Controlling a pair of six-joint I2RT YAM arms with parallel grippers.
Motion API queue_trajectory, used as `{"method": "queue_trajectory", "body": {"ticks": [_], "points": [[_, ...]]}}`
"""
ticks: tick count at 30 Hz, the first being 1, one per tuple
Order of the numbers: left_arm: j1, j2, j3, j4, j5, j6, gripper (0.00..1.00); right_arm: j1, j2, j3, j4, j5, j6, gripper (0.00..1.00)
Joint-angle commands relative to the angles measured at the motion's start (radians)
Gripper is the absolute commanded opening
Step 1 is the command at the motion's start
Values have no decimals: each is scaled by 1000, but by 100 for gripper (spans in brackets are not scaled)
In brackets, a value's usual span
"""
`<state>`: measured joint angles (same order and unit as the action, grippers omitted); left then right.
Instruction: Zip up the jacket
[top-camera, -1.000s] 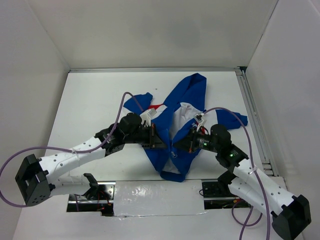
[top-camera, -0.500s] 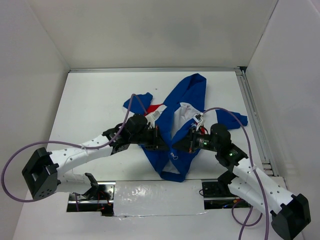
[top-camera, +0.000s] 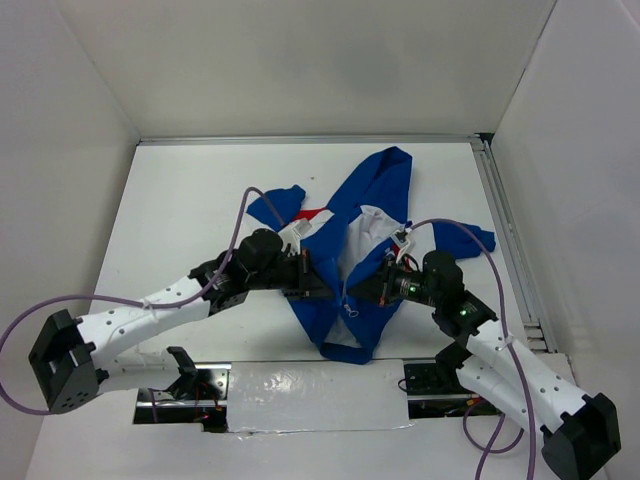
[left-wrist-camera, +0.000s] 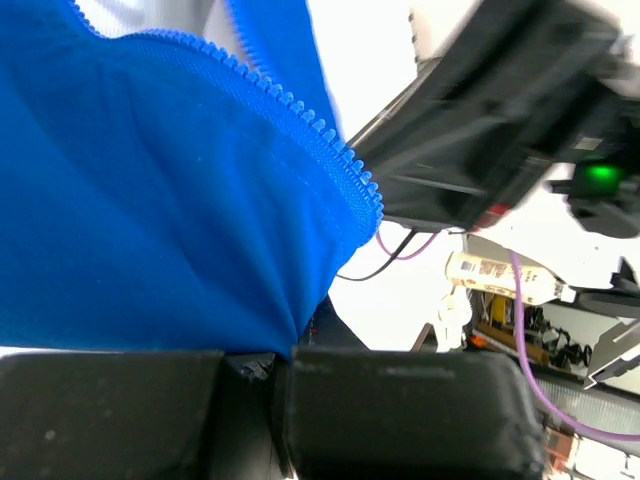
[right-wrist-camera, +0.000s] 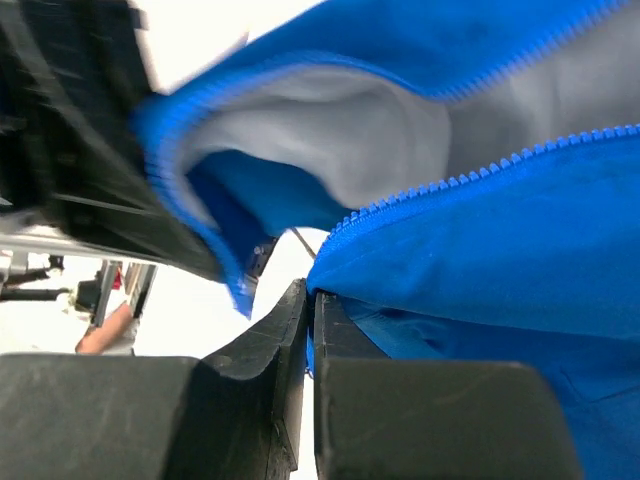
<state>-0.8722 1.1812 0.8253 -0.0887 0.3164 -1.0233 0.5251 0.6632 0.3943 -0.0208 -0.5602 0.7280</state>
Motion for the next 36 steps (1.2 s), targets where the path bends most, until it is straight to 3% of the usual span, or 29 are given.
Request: {"method": "queue_trajectory", "body": {"ticks": [1, 4, 9, 11, 18, 20, 22, 24, 36], "points": [[-5, -80, -8, 23, -34, 6, 0, -10, -28, -26, 78, 16, 45, 0], [-5, -101, -22, 21, -40, 2, 0, -5, -50, -22, 53, 69, 76, 0], [-5, -109, -52, -77, -112, -9, 0, 56, 45, 123, -318, 384, -36, 7], [-5, -109, -75, -109, -132, -21, 0, 102, 81, 104, -318, 369, -45, 17], [-5, -187, -248, -137, -132, -132, 0, 309, 347, 77, -196, 424, -6, 21], [-10, -210, -275, -160, -132, -156, 0, 357, 415, 110, -199, 462, 1, 26], [-11, -224, -291, -181, -142, -167, 0, 381, 446, 135, -196, 473, 4, 39], [-14, -242, -299, -189, -145, -173, 0, 403, 475, 143, -180, 464, 5, 43], [-19, -284, -307, -200, -155, -161, 0, 454, 426, 86, -166, 470, 62, 46]]}}
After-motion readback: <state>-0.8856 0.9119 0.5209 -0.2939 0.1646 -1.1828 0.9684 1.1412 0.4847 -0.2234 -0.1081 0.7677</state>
